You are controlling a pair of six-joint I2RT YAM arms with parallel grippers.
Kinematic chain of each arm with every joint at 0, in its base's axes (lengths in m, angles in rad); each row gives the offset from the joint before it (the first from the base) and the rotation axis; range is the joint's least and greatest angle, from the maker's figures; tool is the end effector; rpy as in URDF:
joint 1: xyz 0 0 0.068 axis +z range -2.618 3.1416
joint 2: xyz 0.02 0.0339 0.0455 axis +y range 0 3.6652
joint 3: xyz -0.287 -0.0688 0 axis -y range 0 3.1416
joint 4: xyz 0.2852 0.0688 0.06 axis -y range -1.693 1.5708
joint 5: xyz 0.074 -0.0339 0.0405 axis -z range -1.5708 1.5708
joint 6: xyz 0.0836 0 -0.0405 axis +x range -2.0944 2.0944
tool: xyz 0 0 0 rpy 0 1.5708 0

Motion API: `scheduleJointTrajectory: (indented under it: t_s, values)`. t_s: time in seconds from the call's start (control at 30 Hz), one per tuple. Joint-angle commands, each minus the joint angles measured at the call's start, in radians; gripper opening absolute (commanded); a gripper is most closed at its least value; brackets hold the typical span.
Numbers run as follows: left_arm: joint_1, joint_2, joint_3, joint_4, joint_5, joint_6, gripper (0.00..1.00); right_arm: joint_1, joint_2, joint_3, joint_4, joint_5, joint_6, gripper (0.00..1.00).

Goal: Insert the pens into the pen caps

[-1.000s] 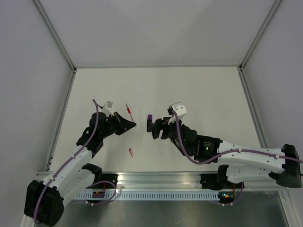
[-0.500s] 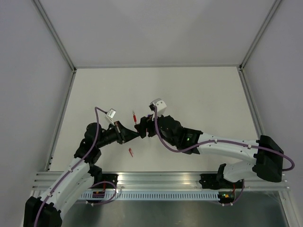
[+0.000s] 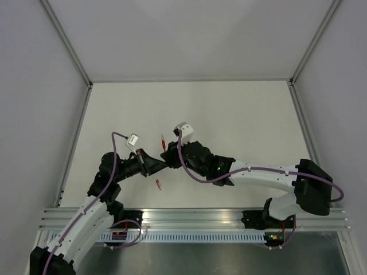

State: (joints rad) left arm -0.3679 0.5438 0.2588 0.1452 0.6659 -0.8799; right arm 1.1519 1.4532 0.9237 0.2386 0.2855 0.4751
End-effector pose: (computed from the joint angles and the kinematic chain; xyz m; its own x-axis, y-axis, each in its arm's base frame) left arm 0.1712 -0.1213 0.2199 -0.7407 -0.3640 -0.5647 0.4438 0.3660 -0.8180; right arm 0.1885 0.3654 0.2620 -0.4545 0.0583 -0.8888 -0.6285 0.6861 0.3664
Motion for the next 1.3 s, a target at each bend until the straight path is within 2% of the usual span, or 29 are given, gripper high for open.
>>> scheduleJointTrajectory:
  t_s: [0.0,0.03,0.1,0.13,0.17,0.2,0.3,0.37,0.43,0.67,0.7,0.73,0.8,0.87,1.03,1.27]
  values:
    - [-0.003,-0.015,-0.004,-0.007,0.043,0.042,0.02,-0.004,0.010,0.037,0.051,-0.015,0.020,0.38]
    - [-0.003,-0.016,-0.001,-0.012,0.041,0.044,0.02,-0.004,0.010,0.035,0.054,-0.022,0.023,0.33]
    - [-0.003,-0.019,-0.001,-0.015,0.035,0.041,0.02,-0.004,0.009,0.037,0.053,-0.032,0.025,0.17]
    - [-0.003,-0.021,-0.001,-0.018,0.025,0.041,0.02,-0.004,0.004,0.037,0.051,-0.046,0.030,0.05]
    - [-0.003,-0.021,0.002,-0.021,0.020,0.039,0.02,-0.004,0.001,0.037,0.047,-0.048,0.034,0.00]
    - [-0.003,-0.019,0.008,-0.048,0.020,0.039,0.03,-0.006,-0.004,0.037,0.041,-0.049,0.036,0.00]
    - [-0.003,-0.012,0.031,-0.131,-0.008,0.026,0.51,-0.036,-0.051,0.038,-0.010,-0.040,0.049,0.00]
    - [-0.003,-0.004,0.049,-0.185,-0.044,0.022,0.58,-0.081,-0.077,0.049,-0.056,-0.020,0.040,0.00]
    - [-0.003,0.016,0.060,-0.252,-0.089,0.015,0.73,-0.113,-0.117,0.069,-0.131,-0.019,0.033,0.00]
    - [-0.002,0.155,0.095,-0.422,-0.282,-0.039,0.72,-0.173,-0.250,0.034,-0.280,0.032,-0.052,0.00]
    - [-0.003,0.178,0.103,-0.436,-0.304,-0.042,0.70,-0.176,-0.266,0.014,-0.288,0.035,-0.062,0.00]
    - [-0.003,0.205,0.109,-0.456,-0.363,-0.044,0.60,-0.176,-0.293,0.006,-0.295,0.038,-0.069,0.00]
    - [-0.003,0.211,0.119,-0.504,-0.402,-0.059,0.56,-0.178,-0.327,-0.020,-0.298,0.044,-0.075,0.00]
    - [-0.003,0.203,0.120,-0.519,-0.411,-0.067,0.54,-0.178,-0.344,-0.039,-0.285,0.038,-0.076,0.00]
    - [-0.008,0.223,0.195,-0.717,-0.524,-0.143,0.50,-0.178,-0.344,-0.043,-0.277,0.000,-0.069,0.00]
    - [-0.121,0.303,0.237,-0.766,-0.629,-0.207,0.46,-0.178,-0.370,-0.069,-0.262,-0.005,-0.059,0.00]
